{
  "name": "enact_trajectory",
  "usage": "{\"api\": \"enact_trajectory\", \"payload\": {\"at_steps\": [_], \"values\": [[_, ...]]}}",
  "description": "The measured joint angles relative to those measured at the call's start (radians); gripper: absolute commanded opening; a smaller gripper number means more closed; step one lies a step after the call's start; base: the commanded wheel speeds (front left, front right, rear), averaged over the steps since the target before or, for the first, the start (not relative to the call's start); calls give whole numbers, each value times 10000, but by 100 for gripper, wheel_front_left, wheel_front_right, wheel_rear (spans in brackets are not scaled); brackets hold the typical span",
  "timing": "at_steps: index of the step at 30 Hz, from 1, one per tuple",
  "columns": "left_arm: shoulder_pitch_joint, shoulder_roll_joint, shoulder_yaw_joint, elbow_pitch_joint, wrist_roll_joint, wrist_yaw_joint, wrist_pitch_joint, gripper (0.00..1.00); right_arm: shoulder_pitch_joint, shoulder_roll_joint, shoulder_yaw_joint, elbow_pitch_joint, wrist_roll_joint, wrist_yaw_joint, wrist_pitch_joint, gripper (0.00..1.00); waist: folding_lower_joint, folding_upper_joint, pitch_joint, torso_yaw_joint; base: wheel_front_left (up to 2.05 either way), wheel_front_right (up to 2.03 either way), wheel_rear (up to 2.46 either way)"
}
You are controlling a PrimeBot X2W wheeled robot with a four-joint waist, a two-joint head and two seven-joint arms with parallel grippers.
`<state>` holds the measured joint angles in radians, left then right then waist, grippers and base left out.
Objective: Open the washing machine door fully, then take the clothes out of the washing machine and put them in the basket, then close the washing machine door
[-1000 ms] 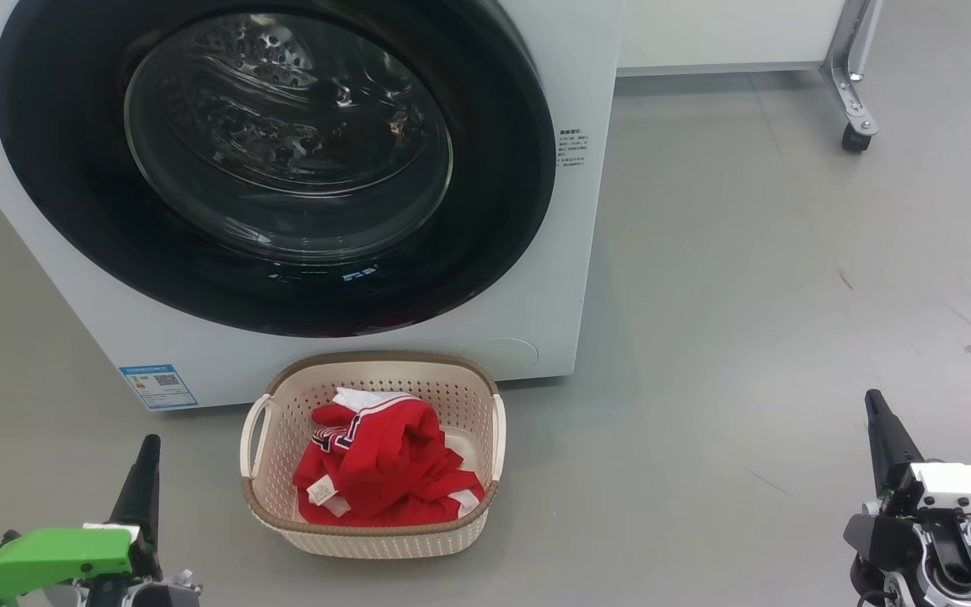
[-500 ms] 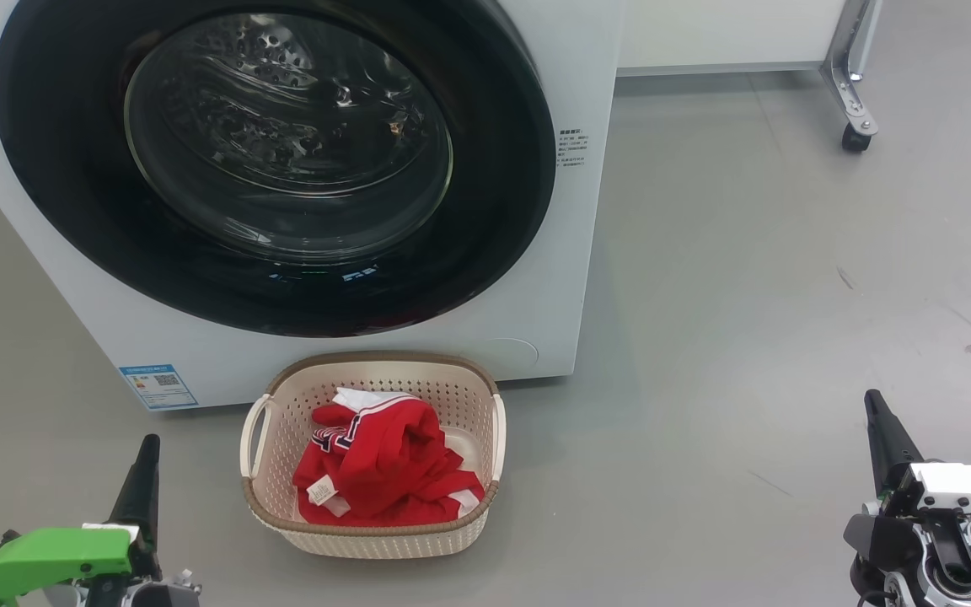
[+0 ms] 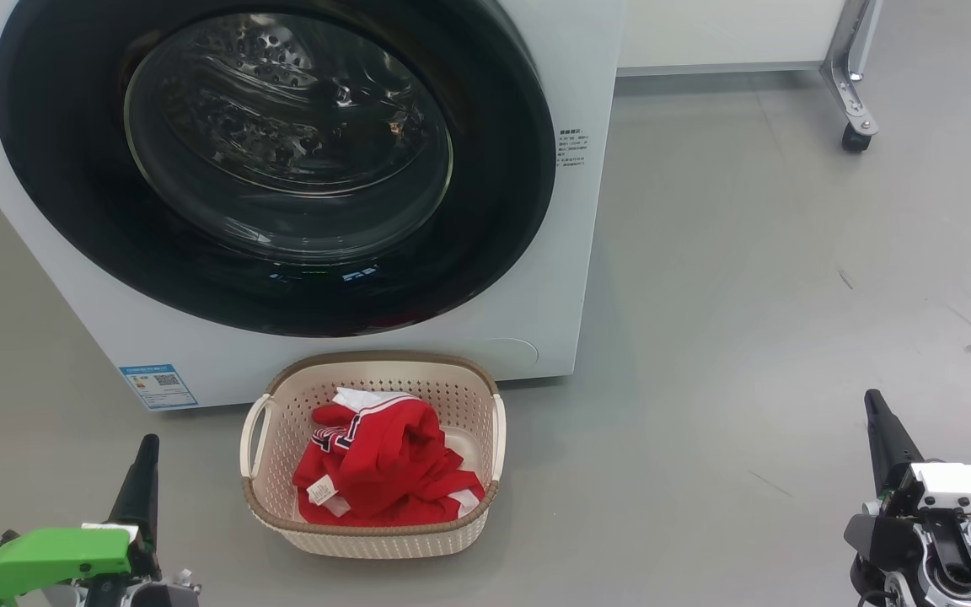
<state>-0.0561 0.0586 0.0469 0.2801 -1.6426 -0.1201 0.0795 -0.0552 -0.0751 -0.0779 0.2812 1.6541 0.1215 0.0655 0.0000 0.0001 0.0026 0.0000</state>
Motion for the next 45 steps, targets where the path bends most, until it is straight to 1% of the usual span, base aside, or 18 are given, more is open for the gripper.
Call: {"api": "enact_trajectory", "payload": {"at_steps": [45], "values": [[-1, -17, 31, -31, 2, 0, 2, 0, 0, 19, -36, -10, -2, 0, 10, 0, 0, 0, 3, 0, 0, 0, 0]]}}
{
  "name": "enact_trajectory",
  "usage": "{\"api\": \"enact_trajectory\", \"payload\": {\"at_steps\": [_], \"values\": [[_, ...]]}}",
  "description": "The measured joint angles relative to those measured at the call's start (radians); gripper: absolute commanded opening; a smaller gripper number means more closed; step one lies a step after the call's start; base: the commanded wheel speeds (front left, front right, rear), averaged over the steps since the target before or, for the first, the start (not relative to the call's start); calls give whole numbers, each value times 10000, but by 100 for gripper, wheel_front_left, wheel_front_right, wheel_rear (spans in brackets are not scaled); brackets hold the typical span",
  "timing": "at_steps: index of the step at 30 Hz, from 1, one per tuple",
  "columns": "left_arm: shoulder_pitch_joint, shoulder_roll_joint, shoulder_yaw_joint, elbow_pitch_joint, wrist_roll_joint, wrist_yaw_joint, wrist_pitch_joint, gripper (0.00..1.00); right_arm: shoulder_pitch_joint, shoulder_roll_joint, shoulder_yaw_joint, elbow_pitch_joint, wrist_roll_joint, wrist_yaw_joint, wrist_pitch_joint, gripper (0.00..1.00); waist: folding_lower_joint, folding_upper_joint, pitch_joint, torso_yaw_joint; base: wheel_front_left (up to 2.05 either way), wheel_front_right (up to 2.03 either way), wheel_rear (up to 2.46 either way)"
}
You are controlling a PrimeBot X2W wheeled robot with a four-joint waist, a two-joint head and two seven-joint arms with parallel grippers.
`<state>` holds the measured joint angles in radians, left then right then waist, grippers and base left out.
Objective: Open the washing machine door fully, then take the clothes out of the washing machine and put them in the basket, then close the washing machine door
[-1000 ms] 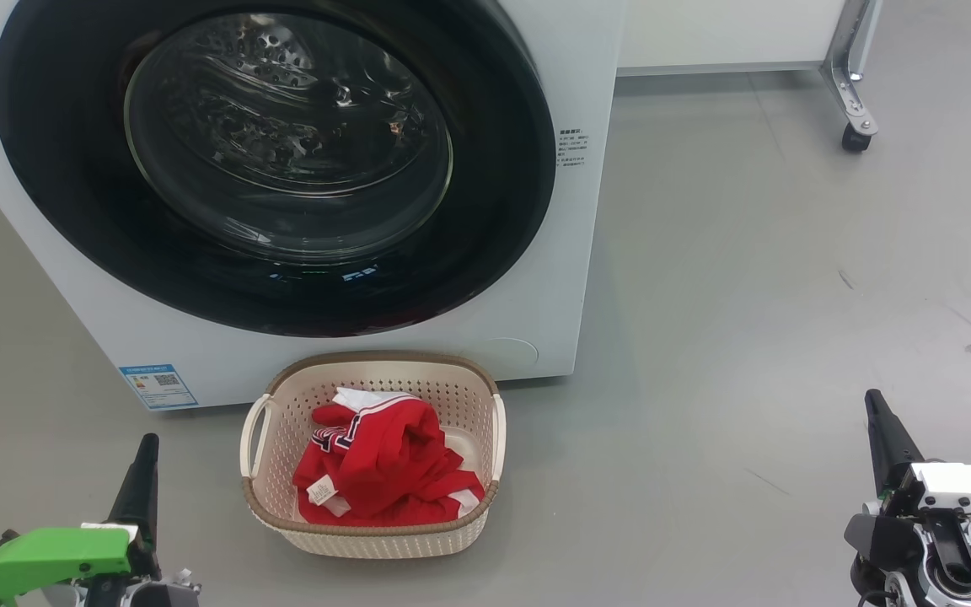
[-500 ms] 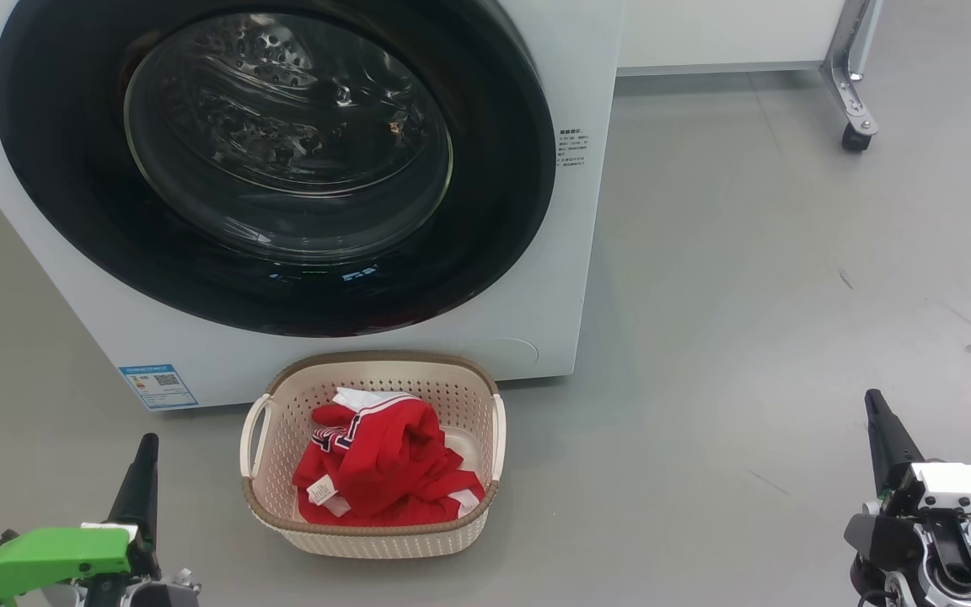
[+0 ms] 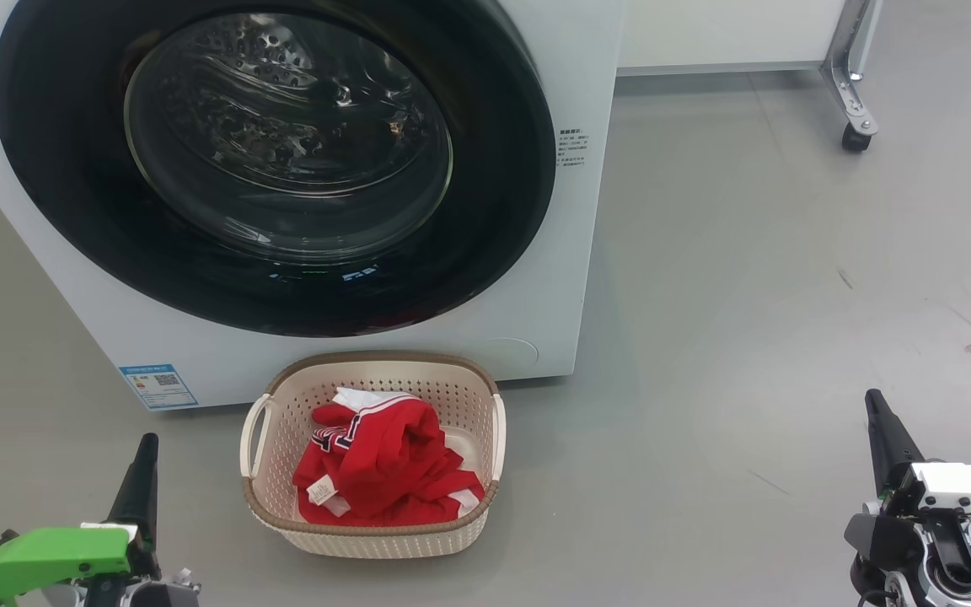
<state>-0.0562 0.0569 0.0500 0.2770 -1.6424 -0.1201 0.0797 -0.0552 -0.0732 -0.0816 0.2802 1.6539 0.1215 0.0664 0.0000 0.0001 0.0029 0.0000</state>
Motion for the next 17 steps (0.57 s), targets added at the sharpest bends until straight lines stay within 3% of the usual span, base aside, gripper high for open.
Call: {"api": "enact_trajectory", "payload": {"at_steps": [17], "values": [[0, -17, 13, -6, 0, 0, 44, 0, 0, 15, -13, -4, -2, 0, 2, 0, 0, 0, 0, 0, 0, 0, 0]]}}
